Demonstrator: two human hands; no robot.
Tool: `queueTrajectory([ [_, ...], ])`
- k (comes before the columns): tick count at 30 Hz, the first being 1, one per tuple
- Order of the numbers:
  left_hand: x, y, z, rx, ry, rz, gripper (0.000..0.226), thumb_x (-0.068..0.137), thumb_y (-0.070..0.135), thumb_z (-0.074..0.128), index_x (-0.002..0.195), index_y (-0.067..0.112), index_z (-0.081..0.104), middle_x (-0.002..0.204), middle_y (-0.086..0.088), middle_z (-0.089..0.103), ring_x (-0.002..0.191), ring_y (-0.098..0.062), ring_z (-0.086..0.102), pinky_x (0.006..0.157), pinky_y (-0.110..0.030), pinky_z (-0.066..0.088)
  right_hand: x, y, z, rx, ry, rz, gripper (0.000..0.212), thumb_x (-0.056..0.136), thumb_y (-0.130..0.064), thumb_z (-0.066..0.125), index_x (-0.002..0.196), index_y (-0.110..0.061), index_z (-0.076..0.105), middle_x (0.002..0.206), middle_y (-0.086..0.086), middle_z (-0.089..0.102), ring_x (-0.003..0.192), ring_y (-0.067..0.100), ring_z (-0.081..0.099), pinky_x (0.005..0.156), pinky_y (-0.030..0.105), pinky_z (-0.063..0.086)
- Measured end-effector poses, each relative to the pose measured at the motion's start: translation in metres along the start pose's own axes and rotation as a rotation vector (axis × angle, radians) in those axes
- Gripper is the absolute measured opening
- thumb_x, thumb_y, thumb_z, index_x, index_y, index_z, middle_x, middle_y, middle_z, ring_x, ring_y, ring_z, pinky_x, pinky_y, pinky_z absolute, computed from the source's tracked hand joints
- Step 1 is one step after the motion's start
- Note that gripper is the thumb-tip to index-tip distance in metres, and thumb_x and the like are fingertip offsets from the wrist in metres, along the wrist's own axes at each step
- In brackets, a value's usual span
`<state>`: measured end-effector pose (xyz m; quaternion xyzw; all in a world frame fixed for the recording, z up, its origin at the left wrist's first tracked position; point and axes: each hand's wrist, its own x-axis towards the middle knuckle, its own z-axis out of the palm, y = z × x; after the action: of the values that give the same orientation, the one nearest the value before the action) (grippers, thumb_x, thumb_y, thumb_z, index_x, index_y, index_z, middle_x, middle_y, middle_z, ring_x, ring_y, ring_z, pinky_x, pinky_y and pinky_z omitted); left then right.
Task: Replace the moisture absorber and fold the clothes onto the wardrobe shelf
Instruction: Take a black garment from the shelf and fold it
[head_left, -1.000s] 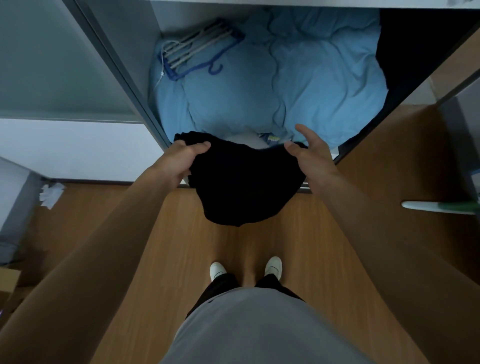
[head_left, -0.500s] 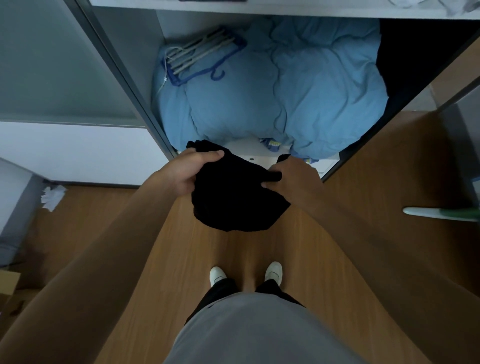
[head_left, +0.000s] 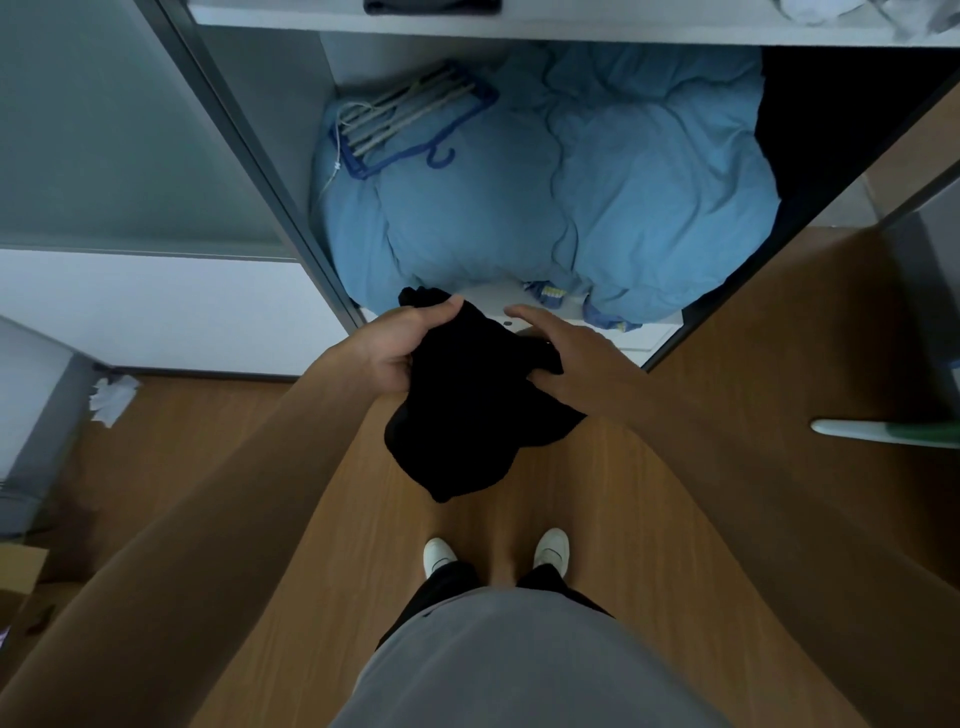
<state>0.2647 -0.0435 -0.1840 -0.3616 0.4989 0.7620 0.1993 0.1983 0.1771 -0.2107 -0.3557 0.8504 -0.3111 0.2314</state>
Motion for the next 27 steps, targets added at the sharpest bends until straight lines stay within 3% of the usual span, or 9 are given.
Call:
queueTrajectory([
  [3, -0.002, -0.001, 0.001, 0.076, 0.023, 0.022, 0.041, 0.090, 0.035, 0.071, 0.117, 0.007, 0.061, 0.098, -0.009, 0.077, 0.087, -0.020, 0.075, 0.066, -0.026, 0.059, 0.003, -0.004, 0.011, 0.007, -0.029, -0.021, 0.060, 0.084, -0.015, 0.053, 0.143, -0.024, 0.050, 0.131, 0.006, 0.064, 0.117, 0.023, 0.060, 0.100, 0.041, 0.047],
  [6, -0.004, 0.005, -0.002, 0.330, 0.216, 0.127, 0.041, 0.083, 0.043, 0.077, 0.105, 0.012, 0.063, 0.095, -0.005, 0.074, 0.081, -0.015, 0.073, 0.059, -0.022, 0.054, 0.007, -0.004, 0.013, -0.029, 0.002, 0.024, 0.021, 0.087, -0.009, 0.055, 0.098, -0.014, 0.072, 0.097, 0.008, 0.073, 0.089, 0.021, 0.066, 0.082, 0.042, 0.052],
  [8, -0.004, 0.006, -0.007, 0.399, 0.317, 0.187, 0.032, 0.080, 0.045, 0.079, 0.089, 0.018, 0.064, 0.077, 0.004, 0.075, 0.066, -0.008, 0.072, 0.050, -0.018, 0.051, 0.009, -0.003, 0.008, 0.035, -0.010, 0.072, 0.024, 0.085, -0.007, 0.054, 0.062, -0.013, 0.055, 0.065, 0.001, 0.060, 0.061, 0.009, 0.054, 0.062, 0.034, 0.044],
  [10, -0.006, 0.003, -0.014, 0.303, 0.326, 0.232, 0.023, 0.080, 0.037, 0.081, 0.085, 0.019, 0.068, 0.064, 0.010, 0.074, 0.056, -0.002, 0.070, 0.043, -0.014, 0.049, 0.012, -0.009, 0.001, 0.166, -0.061, 0.156, 0.035, 0.083, -0.006, 0.053, 0.053, -0.019, 0.042, 0.052, -0.007, 0.044, 0.049, 0.002, 0.042, 0.052, 0.024, 0.031],
  [12, -0.006, -0.001, -0.022, 0.150, 0.316, 0.311, 0.019, 0.083, 0.027, 0.080, 0.094, 0.014, 0.073, 0.077, 0.005, 0.077, 0.071, -0.006, 0.074, 0.052, -0.014, 0.052, 0.013, -0.015, -0.007, 0.290, -0.089, 0.223, 0.046, 0.082, -0.005, 0.053, 0.045, -0.029, 0.040, 0.047, -0.013, 0.039, 0.044, 0.001, 0.038, 0.045, 0.020, 0.027],
  [17, 0.002, -0.020, -0.034, 0.026, -0.029, 0.449, 0.065, 0.089, 0.023, 0.071, 0.147, 0.019, 0.042, 0.135, 0.003, 0.058, 0.122, -0.011, 0.058, 0.095, -0.021, 0.049, 0.013, -0.014, -0.025, 0.516, -0.107, 0.418, 0.014, 0.068, -0.011, 0.060, 0.061, -0.021, 0.056, 0.049, -0.006, 0.052, 0.043, 0.009, 0.050, 0.041, 0.018, 0.031],
  [21, 0.007, -0.033, -0.029, 0.288, -0.187, 0.417, 0.128, 0.050, 0.045, 0.096, 0.155, 0.022, 0.026, 0.139, 0.006, 0.054, 0.125, -0.008, 0.055, 0.103, -0.025, 0.047, 0.014, -0.013, -0.033, 0.701, -0.117, 0.507, 0.017, 0.074, 0.003, 0.059, 0.079, -0.012, 0.061, 0.053, -0.003, 0.061, 0.047, 0.009, 0.060, 0.042, 0.015, 0.040],
  [24, 0.008, -0.034, -0.032, 0.323, -0.330, 0.371, 0.094, 0.048, 0.050, 0.095, 0.131, 0.023, 0.058, 0.118, 0.010, 0.072, 0.113, -0.007, 0.065, 0.090, -0.018, 0.052, 0.015, -0.018, -0.038, 0.772, -0.176, 0.507, 0.023, 0.074, 0.012, 0.055, 0.076, -0.010, 0.061, 0.058, 0.002, 0.062, 0.052, 0.012, 0.061, 0.045, 0.018, 0.045],
  [27, 0.012, -0.036, -0.033, 0.311, -0.372, 0.344, 0.081, 0.044, 0.050, 0.097, 0.114, 0.024, 0.065, 0.107, 0.011, 0.075, 0.108, -0.008, 0.068, 0.089, -0.019, 0.053, 0.013, -0.023, -0.041, 0.805, -0.193, 0.535, 0.022, 0.075, 0.012, 0.054, 0.074, -0.008, 0.061, 0.060, 0.003, 0.063, 0.054, 0.014, 0.063, 0.047, 0.019, 0.048],
])
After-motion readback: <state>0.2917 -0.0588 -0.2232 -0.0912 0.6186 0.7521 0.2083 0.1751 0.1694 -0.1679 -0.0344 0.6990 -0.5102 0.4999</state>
